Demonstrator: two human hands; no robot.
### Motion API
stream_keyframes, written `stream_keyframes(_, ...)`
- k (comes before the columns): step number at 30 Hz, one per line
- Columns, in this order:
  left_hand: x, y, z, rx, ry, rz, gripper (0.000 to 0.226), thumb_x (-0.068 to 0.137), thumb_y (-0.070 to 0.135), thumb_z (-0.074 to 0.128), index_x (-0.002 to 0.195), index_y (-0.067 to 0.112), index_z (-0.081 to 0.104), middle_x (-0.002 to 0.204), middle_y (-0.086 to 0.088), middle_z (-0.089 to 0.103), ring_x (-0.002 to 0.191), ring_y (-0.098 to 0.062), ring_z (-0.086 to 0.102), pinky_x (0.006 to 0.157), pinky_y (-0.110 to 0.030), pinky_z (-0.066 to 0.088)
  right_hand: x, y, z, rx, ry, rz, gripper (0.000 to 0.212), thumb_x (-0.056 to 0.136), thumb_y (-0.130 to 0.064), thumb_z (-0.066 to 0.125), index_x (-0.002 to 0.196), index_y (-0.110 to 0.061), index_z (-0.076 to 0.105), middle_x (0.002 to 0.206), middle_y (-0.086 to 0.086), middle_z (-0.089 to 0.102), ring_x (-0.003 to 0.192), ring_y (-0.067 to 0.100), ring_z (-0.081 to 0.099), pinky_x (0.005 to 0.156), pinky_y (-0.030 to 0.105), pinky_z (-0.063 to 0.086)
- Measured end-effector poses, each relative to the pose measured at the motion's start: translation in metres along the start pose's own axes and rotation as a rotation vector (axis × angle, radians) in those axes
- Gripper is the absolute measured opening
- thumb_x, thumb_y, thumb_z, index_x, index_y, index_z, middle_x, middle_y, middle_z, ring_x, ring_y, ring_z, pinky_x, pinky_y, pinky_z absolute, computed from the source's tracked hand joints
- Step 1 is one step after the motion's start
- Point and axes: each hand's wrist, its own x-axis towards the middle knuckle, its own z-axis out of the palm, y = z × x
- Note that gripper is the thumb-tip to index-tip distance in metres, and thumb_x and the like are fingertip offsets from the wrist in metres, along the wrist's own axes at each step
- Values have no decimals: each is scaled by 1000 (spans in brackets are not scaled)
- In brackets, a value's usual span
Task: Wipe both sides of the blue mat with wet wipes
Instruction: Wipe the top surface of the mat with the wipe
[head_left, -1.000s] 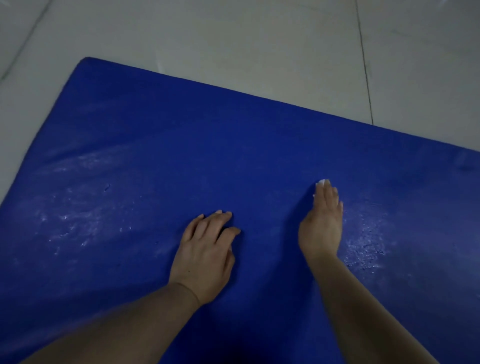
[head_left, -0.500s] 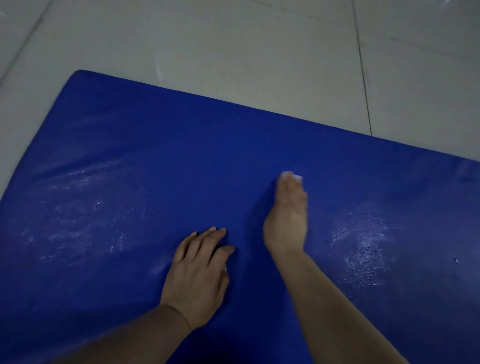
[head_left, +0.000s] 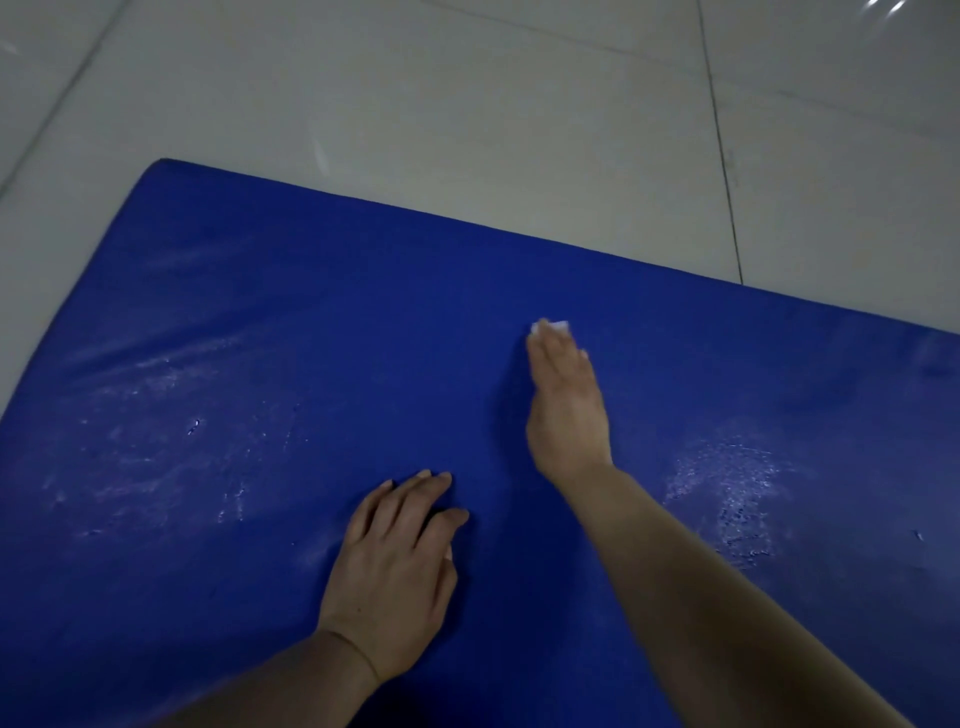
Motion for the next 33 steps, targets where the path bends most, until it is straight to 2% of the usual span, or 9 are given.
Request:
stream_keyframes(2,0,0,0,0,5,3,37,85,24,39,108,19,68,128,-5,58,124,-20,46,107,-43,28,4,11,-3,-46,0,-17,71,80,17,44,146,0,27,153,13,28,143,28,21,116,36,11)
stream_keyframes(7,0,-1,2,6,35,21,36,84,25,40,105,19,68,128,-4,57,124,-20,46,107,-42,27,30,66,-22,-77,87,484,65,85,12,40,147,-1,23,154,12,23,143,27,18,118,37,14)
stream_keyframes(13,-1,-4,6,-9,93,45,33,83,24,41,105,21,66,129,-4,56,124,-20,46,110,-39,23,38,28,-14,-26,-58,-40,68,84,16,39,148,-4,22,156,9,21,145,24,14,119,32,6)
stream_keyframes(16,1,-5,8,-23,136,59,30,81,24,42,108,24,56,130,-2,51,123,-19,46,111,-37,20,52,70,-27,-92,36,248,67,80,17,43,144,-1,32,147,15,35,137,31,32,116,40,21)
stream_keyframes(18,1,-5,8,-21,139,60,31,80,26,42,109,26,51,131,-1,48,123,-19,46,111,-36,20,64,87,-34,-106,72,538,66,83,13,42,145,-1,26,150,15,30,139,30,26,117,39,18)
stream_keyframes(19,1,-5,9,-18,140,61,31,79,26,42,109,26,50,131,-1,48,123,-19,45,111,-36,20,70,83,-32,-118,71,560,65,85,10,41,146,0,22,152,15,26,141,29,23,117,37,17)
stream_keyframes(25,2,-7,13,-35,180,84,28,81,24,44,108,26,52,131,-1,48,122,-20,47,110,-36,23,93,36,-14,-85,-99,-44,70,87,13,34,150,-8,13,158,3,12,146,18,5,118,29,1)
stream_keyframes(27,2,-7,13,-29,178,91,28,81,25,45,108,26,52,132,-1,48,122,-19,47,110,-36,23,100,58,-24,-135,-102,-36,70,87,13,35,150,-9,17,158,3,16,145,18,14,118,29,3)
stream_keyframes(33,1,-8,16,-38,192,85,23,90,24,39,108,27,52,132,0,48,123,-19,47,111,-36,23,102,94,-48,-90,-46,310,63,87,11,38,147,-3,26,153,12,27,139,28,25,117,34,17)
